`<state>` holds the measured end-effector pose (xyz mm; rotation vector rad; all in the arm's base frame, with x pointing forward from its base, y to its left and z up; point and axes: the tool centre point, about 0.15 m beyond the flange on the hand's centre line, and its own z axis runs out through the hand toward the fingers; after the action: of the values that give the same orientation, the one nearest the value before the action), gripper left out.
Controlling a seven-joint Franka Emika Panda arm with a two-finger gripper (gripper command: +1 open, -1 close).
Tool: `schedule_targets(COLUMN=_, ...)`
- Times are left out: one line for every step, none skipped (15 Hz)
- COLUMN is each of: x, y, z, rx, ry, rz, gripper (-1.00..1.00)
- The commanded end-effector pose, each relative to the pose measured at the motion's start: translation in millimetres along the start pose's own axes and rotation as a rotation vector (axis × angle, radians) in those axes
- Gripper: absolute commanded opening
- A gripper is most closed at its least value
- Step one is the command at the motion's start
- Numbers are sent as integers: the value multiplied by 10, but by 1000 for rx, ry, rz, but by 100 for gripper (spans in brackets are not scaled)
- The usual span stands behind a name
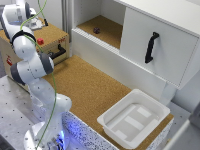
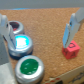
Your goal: Turn off the green led light
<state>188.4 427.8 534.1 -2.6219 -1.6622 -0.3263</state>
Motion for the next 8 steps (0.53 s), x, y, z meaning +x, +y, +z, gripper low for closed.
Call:
schedule_targets(x=-277, y=911, z=-23, rx=-90, ry=40, rz=86, gripper=100)
schedule_targets(x=-363, y=1063, z=-55, rx=-93, ry=51, rz=76, gripper=100)
schedule_targets(x=-435, y=1194, z=-68, rx=-88, ry=55, rz=64, gripper=100)
schedule_targets(x=-495, y=1312, z=-79, rx=-87, ry=69, rz=54, gripper=100)
schedule_targets(x=-567, y=1443, z=-76, rx=-74, ry=83, rz=40, gripper=100)
schedule_targets(x=-624, y=1547, z=-51, rx=-71, ry=85, rz=31, gripper=100)
schedule_targets(x=-682, y=1646, z=-22, rx=-76, ry=89, rz=28, gripper=100)
schedule_targets(x=-744, y=1752, z=18, rx=-85, ry=86, rz=28, gripper=100)
